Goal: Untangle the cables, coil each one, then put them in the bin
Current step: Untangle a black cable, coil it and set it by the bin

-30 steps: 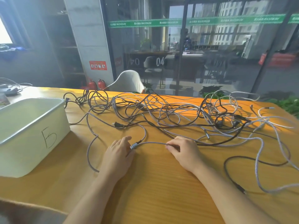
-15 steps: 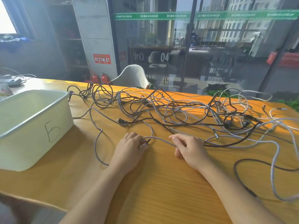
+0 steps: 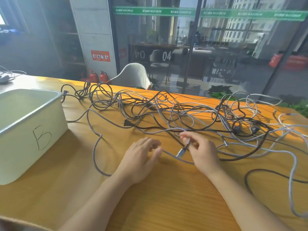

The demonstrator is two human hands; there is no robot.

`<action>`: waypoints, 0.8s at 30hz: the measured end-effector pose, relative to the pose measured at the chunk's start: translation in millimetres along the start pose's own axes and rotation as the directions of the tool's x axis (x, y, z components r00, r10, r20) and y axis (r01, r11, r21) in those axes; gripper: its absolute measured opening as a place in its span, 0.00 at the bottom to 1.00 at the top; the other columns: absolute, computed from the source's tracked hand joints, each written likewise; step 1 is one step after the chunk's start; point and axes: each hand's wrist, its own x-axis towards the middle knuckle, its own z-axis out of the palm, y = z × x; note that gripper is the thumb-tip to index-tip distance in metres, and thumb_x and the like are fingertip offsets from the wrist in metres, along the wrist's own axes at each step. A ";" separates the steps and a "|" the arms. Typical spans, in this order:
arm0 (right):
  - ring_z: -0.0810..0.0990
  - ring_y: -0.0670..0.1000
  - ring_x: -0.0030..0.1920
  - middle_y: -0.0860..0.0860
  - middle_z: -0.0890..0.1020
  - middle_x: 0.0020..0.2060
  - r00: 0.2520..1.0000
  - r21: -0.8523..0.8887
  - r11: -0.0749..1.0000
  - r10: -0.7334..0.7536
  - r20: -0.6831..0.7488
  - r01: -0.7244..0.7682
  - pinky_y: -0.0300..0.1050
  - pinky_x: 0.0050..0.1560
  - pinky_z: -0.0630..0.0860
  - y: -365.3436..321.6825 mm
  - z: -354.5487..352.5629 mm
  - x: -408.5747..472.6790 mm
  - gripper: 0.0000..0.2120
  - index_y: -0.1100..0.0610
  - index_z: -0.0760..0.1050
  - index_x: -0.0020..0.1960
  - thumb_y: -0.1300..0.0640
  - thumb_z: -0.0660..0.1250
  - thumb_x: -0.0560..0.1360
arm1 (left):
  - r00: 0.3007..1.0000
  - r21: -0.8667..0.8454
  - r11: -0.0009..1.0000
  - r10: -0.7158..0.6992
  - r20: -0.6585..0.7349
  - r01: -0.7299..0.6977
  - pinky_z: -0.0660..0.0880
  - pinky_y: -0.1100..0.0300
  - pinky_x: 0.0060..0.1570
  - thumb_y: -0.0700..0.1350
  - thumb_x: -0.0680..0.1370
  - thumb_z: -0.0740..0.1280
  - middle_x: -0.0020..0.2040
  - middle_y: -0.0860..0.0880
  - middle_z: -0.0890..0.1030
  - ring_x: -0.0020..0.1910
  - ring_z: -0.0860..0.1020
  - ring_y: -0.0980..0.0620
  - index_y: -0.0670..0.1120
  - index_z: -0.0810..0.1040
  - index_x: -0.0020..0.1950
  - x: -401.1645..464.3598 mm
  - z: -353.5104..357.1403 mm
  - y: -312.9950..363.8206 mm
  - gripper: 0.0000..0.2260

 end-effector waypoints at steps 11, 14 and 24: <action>0.81 0.43 0.43 0.49 0.87 0.49 0.941 0.424 0.889 0.276 -0.197 -0.172 0.38 0.40 0.77 19.9 -38.7 6.0 0.11 0.54 0.81 0.63 0.58 0.61 0.86 | 0.964 0.004 0.974 -0.223 -0.146 0.226 0.73 0.56 0.51 0.48 0.82 0.68 0.60 0.56 0.77 0.54 0.76 0.55 0.51 0.78 0.66 46.1 15.9 -25.6 0.12; 0.82 0.46 0.45 0.48 0.88 0.50 0.932 0.453 0.873 0.298 -0.205 -0.180 0.39 0.38 0.77 19.1 -40.1 5.2 0.11 0.51 0.81 0.63 0.57 0.61 0.87 | 0.969 0.119 0.964 -0.228 -0.095 0.239 0.74 0.54 0.57 0.48 0.82 0.67 0.63 0.55 0.81 0.61 0.77 0.50 0.52 0.81 0.65 53.3 18.4 -26.8 0.12; 0.83 0.47 0.47 0.47 0.88 0.48 0.937 0.455 0.845 0.344 -0.062 -0.280 0.43 0.43 0.76 12.0 -37.2 4.2 0.12 0.50 0.83 0.59 0.56 0.61 0.87 | 0.922 0.223 0.953 -0.114 -0.371 0.207 0.77 0.53 0.44 0.38 0.77 0.72 0.49 0.53 0.80 0.52 0.77 0.48 0.48 0.84 0.50 38.6 -2.9 -25.8 0.06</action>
